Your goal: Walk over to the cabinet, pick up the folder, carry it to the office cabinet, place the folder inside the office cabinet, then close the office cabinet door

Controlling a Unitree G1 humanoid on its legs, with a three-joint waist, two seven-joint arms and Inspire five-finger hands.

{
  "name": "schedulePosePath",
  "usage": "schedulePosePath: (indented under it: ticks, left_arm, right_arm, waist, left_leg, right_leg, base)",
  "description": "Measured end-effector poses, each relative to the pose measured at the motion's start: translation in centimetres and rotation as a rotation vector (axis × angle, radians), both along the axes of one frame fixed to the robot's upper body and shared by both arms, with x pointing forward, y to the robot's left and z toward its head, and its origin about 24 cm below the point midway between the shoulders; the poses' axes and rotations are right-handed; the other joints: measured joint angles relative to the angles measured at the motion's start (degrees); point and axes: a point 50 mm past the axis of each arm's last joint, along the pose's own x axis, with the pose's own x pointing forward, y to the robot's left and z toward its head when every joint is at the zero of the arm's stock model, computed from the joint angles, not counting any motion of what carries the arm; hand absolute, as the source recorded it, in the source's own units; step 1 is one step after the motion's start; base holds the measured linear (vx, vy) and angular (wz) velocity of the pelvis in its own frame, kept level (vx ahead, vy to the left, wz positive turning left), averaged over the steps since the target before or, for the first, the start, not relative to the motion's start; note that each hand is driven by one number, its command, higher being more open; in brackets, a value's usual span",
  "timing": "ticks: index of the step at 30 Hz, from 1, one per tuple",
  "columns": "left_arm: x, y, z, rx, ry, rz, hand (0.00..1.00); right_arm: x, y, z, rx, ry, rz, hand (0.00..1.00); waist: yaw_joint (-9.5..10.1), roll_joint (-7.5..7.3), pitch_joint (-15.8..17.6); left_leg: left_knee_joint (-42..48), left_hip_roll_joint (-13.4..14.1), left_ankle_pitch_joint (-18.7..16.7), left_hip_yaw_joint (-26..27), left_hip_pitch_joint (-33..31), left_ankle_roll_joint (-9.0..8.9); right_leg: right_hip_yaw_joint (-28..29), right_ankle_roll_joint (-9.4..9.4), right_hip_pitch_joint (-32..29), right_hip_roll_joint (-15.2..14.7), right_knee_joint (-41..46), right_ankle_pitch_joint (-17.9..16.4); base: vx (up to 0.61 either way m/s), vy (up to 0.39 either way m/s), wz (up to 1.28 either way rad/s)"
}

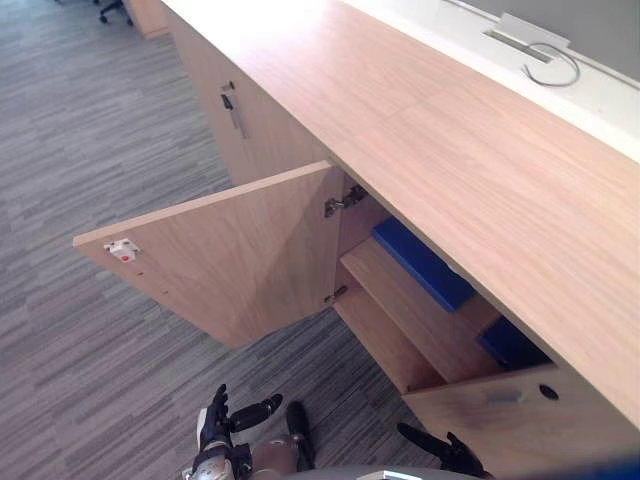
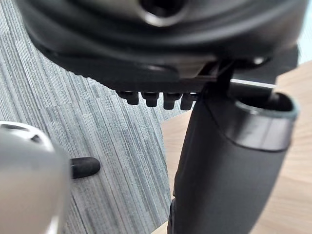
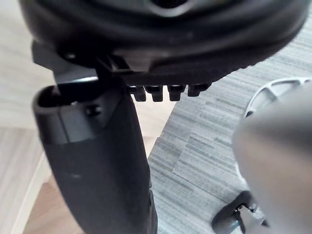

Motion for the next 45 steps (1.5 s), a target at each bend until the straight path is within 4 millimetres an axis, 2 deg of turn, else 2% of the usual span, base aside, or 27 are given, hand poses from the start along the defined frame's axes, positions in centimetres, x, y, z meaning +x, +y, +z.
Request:
schedulePosePath:
  ticks: [1, 2, 3, 6, 8, 11, 13, 15, 17, 21, 23, 26, 28, 34, 38, 39, 40, 41, 42, 43, 45]
  left_arm:
    - [0.1, 0.1, 0.0, 0.003, -0.002, -0.004, 1.0]
    - [-0.1, 0.0, -0.1, 0.0, 0.006, -0.001, 1.0]
    - [-0.2, -0.3, -0.2, -0.009, 0.011, 0.002, 1.0]
    - [-1.1, -1.2, -0.7, -0.046, 0.038, 0.019, 1.0]
    - [-1.6, -1.4, -0.9, -0.053, 0.053, 0.026, 1.0]
    - [-1.6, -0.9, -0.8, -0.046, 0.048, 0.054, 1.0]
    - [-1.7, -0.2, -0.7, -0.045, 0.042, 0.099, 1.0]
    - [-1.6, 1.0, -0.2, -0.051, 0.002, 0.21, 1.0]
    - [-1.4, 2.1, 0.5, -0.047, -0.052, 0.311, 1.0]
    - [-0.3, 6.2, 3.2, 0.016, -0.213, 0.559, 1.0]
    - [-0.1, 8.5, 4.4, 0.056, -0.281, 0.669, 1.0]
    - [0.2, 10.3, 5.5, 0.071, -0.343, 0.778, 1.0]
    - [0.2, 11.0, 6.2, 0.073, -0.386, 0.824, 1.0]
    - [1.1, 12.8, 7.7, 0.109, -0.444, 0.815, 1.0]
    - [1.5, 14.6, 9.3, 0.156, -0.491, 0.743, 1.0]
    - [1.7, 15.0, 9.7, 0.162, -0.506, 0.725, 1.0]
    - [2.0, 15.4, 10.1, 0.157, -0.528, 0.714, 1.0]
    - [2.6, 15.6, 10.3, 0.126, -0.557, 0.714, 1.0]
    - [3.0, 15.7, 10.4, 0.099, -0.575, 0.712, 1.0]
    - [4.6, 15.2, 10.1, 0.02, -0.595, 0.687, 1.0]
    - [5.6, 14.6, 9.8, -0.043, -0.612, 0.659, 1.0]
  right_arm:
    - [0.2, 0.3, 0.0, 0.011, -0.01, -0.01, 1.0]
    - [0.2, 0.3, 0.0, 0.021, -0.015, -0.035, 1.0]
    - [0.2, 0.2, 0.1, 0.017, -0.016, -0.037, 1.0]
    - [0.2, -0.4, 0.1, 0.003, -0.019, -0.031, 1.0]
    - [-0.1, -0.8, 0.1, -0.005, -0.004, -0.035, 1.0]
    - [-0.2, -0.7, 0.0, -0.003, 0.004, -0.034, 1.0]
    - [-0.1, -0.4, 0.0, 0.006, 0.003, -0.034, 1.0]
    - [-0.2, 0.5, -0.1, 0.03, 0.005, -0.034, 1.0]
    - [-0.2, 0.7, -0.1, 0.037, 0.004, -0.033, 1.0]
    - [-0.2, 0.5, -0.1, 0.036, 0.002, -0.03, 1.0]
    - [-0.2, 0.2, -0.1, 0.035, -0.002, -0.026, 1.0]
    - [-0.4, -0.4, -0.1, 0.028, 0.005, -0.023, 1.0]
    - [-0.5, -0.4, -0.1, 0.034, 0.015, -0.021, 1.0]
    - [-0.9, -0.3, -0.3, 0.067, 0.045, -0.021, 1.0]
    - [-1.2, -0.4, -0.4, 0.121, 0.059, -0.033, 1.0]
    - [-1.3, -0.8, -0.3, 0.137, 0.057, -0.029, 1.0]
    - [-1.2, -0.9, -0.3, 0.138, 0.056, -0.004, 1.0]
    - [-1.0, -0.8, -0.3, 0.141, 0.051, 0.036, 1.0]
    - [-0.9, -0.7, -0.3, 0.14, 0.051, 0.049, 1.0]
    - [-0.9, -0.8, -0.2, 0.134, 0.042, 0.05, 1.0]
    - [-0.9, -0.7, -0.2, 0.139, 0.045, 0.08, 1.0]
  waist:
    - [-0.56, -0.06, 0.26]
    - [-1.4, -0.26, 0.28]
    - [-1.33, -0.08, 0.15]
    - [-0.34, 2.32, -0.7]
    - [-0.3, 2.91, -1.04]
    - [-0.27, 2.29, -0.77]
    - [-0.17, 0.99, -0.41]
    - [0.1, -0.52, -0.57]
    - [0.28, -0.67, -0.7]
    - [0.4, 0.15, -0.97]
    - [0.38, 1.04, -1.25]
    - [0.4, 2.25, -1.82]
    - [0.57, 2.41, -1.98]
    - [1.62, 1.81, -2.39]
    - [1.89, 1.8, -2.57]
    - [1.71, 2.91, -2.6]
    - [1.82, 3.05, -2.8]
    - [1.89, 2.95, -2.86]
    - [1.97, 2.49, -2.99]
    - [1.64, 2.33, -3.3]
    - [1.78, 2.8, -3.67]
  left_leg:
    - [-0.94, -0.92, 0.75, -1.48, 0.42, -0.37]
    - [-1.07, -1.87, 0.94, -3.16, 1.22, -0.56]
    - [-1.26, -1.83, 0.98, -3.3, 1.69, -0.61]
    - [-1.32, -1.31, 0.57, -2.8, 1.95, -1.71]
    - [-1.32, -1.28, 0.38, -2.58, 2.15, -1.97]
    - [-1.32, -1.06, 0.19, -2.58, 2.33, -2.22]
    - [-1.31, -0.64, 0.07, -2.5, 2.84, -2.39]
    - [-1.31, 0.09, -0.43, -1.86, 3.49, -3.11]
    - [-1.31, 0.71, -0.7, -1.26, 3.68, -3.49]
    - [-1.32, 1.92, -1.16, -0.1, 3.94, -4.1]
    - [-1.32, 2.3, -1.5, 0.75, 4.31, -4.38]
    - [-1.32, 2.38, -1.93, 1.0, 4.54, -4.45]
    - [-1.31, 2.47, -2.28, 1.17, 4.98, -4.56]
    - [-1.25, 2.75, -2.86, 1.5, 5.57, -4.79]
    - [-0.93, 4.17, -2.85, 1.21, 6.33, -4.79]
    - [-0.92, 5.49, -2.83, 0.66, 6.32, -4.8]
    - [-0.91, 6.05, -2.81, 0.71, 6.12, -4.83]
    - [-0.92, 5.95, -2.56, 1.14, 5.86, -5.2]
    - [-0.93, 5.38, -2.43, 1.41, 5.69, -5.37]
    - [-1.17, 4.92, -1.89, 0.72, 5.59, -5.72]
    - [-1.27, 5.26, -1.65, 0.81, 5.9, -5.73]
  right_leg:
    - [0.02, 0.14, -0.37, -0.02, -2.99, 0.55]
    - [0.17, 2.47, 0.05, -0.71, -3.33, 1.84]
    - [0.12, 3.03, 0.63, -0.66, -3.2, 2.1]
    - [-0.01, 3.82, 1.04, -0.22, -4.03, 2.28]
    - [0.17, 4.01, 1.15, -0.26, -4.11, 2.25]
    - [0.38, 4.15, 1.19, -0.32, -3.23, 2.31]
    - [0.76, 4.16, 0.89, -0.49, -1.37, 2.35]
    - [1.78, 3.58, 0.61, -0.37, -0.28, 2.74]
    - [2.49, 3.09, 0.21, 0.08, -0.21, 3.38]
    - [4.45, 1.99, -0.35, 0.87, -0.24, 4.33]
    - [5.24, 1.62, -0.52, 1.04, -0.23, 4.55]
    - [5.94, 1.39, -0.49, 1.09, -0.22, 4.54]
    - [6.33, 1.09, -0.25, 1.13, -0.03, 4.52]
    - [7.78, 0.57, -0.48, 1.12, 1.25, 4.53]
    - [9.3, -0.3, -2.15, 1.61, 5.83, 5.03]
    - [10.39, -0.76, -4.34, 1.45, 8.98, 3.77]
    - [11.13, -1.16, -5.01, 1.94, 6.91, 0.21]
    - [11.04, -1.44, -4.88, 2.34, -0.41, 0.16]
    - [10.98, -1.55, -4.98, 2.21, -3.66, 2.34]
    - [10.92, 1.21, -4.85, 1.54, -4.61, 5.49]
    - [11.04, 1.14, -4.96, 1.74, -4.29, 5.46]
  base:
    - [0.02, -0.042, 0.71]
    - [0.02, -0.055, 0.71]
    - [-0.01, -0.095, 0.39]
    - [-0.02, -0.101, -0.07]
    - [0.01, -0.075, -0.1]
    - [0.04, -0.051, -0.01]
    - [0.05, -0.032, -0.02]
    - [0.03, -0.026, -0.16]
    - [0.01, -0.018, -0.21]
    - [0.0, -0.011, -0.23]
    - [-0.01, -0.011, -0.22]
    - [0.0, -0.01, -0.06]
    - [0.01, -0.013, -0.05]
    - [0.01, -0.006, -0.03]
    - [0.04, -0.03, -0.04]
    - [0.02, -0.061, -0.16]
    - [-0.01, -0.106, -0.23]
    - [-0.02, -0.097, -0.19]
    - [-0.08, -0.113, 0.03]
    - [-0.09, -0.079, 0.08]
    - [-0.11, -0.058, 0.01]
